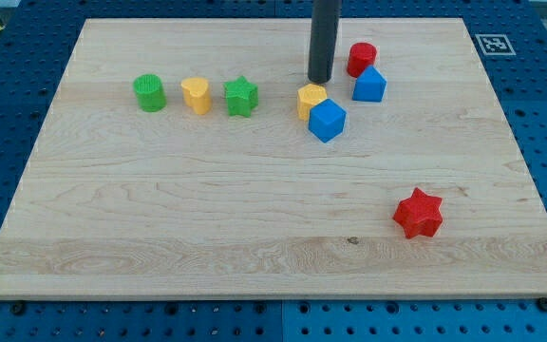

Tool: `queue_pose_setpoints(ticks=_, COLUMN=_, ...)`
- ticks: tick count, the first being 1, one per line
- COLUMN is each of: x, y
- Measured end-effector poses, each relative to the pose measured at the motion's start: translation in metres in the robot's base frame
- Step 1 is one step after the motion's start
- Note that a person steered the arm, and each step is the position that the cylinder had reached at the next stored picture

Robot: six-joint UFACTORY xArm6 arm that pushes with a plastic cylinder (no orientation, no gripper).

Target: Form a vertical line with blue blocks red circle

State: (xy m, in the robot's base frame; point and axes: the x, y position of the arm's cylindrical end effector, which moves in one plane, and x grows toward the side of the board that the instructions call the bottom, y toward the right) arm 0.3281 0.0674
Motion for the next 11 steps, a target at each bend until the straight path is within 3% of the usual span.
queue_pose_setpoints(ticks=7, x=0.089, y=0.052)
queue_pose_setpoints(ticks=11, x=0.107, y=-0.073)
